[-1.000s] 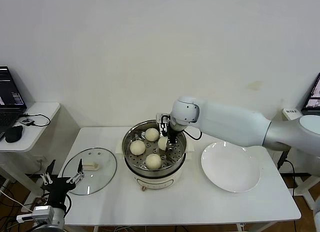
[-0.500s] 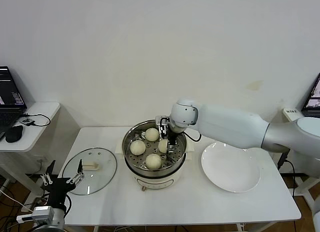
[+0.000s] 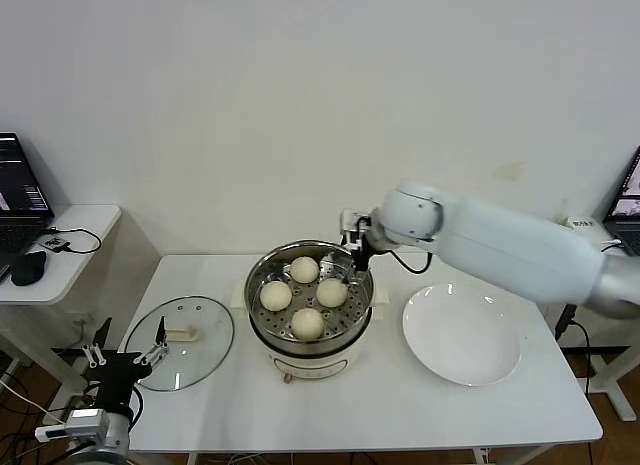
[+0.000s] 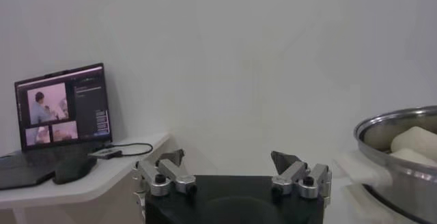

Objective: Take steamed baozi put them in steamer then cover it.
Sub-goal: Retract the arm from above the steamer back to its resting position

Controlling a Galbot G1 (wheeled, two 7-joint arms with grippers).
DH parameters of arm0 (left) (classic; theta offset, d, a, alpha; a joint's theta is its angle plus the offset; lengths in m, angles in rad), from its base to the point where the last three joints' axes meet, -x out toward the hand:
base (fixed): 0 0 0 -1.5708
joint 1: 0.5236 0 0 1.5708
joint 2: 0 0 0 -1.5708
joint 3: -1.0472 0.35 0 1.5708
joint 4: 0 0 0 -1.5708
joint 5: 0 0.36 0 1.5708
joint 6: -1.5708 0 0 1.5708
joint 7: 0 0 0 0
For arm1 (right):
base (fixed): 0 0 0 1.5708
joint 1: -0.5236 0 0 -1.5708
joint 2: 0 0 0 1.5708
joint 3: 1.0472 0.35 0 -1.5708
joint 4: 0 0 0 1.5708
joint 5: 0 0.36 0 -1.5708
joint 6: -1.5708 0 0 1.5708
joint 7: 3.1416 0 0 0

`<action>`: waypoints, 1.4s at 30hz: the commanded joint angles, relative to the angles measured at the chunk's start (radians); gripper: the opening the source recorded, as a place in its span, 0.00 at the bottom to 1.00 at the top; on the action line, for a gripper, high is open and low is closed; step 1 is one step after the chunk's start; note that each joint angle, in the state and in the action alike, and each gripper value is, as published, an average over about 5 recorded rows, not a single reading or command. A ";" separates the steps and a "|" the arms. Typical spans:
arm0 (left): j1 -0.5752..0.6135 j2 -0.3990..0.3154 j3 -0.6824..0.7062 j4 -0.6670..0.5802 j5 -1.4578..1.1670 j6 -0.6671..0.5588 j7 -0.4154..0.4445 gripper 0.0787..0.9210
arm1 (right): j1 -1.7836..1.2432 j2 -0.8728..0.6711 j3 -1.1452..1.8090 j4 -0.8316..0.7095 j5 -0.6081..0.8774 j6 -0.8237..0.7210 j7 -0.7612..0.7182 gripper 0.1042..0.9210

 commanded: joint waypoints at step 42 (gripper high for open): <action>-0.325 0.209 0.124 0.744 1.233 -0.240 -0.048 0.88 | -1.972 0.506 2.006 0.359 -0.240 0.908 0.446 0.88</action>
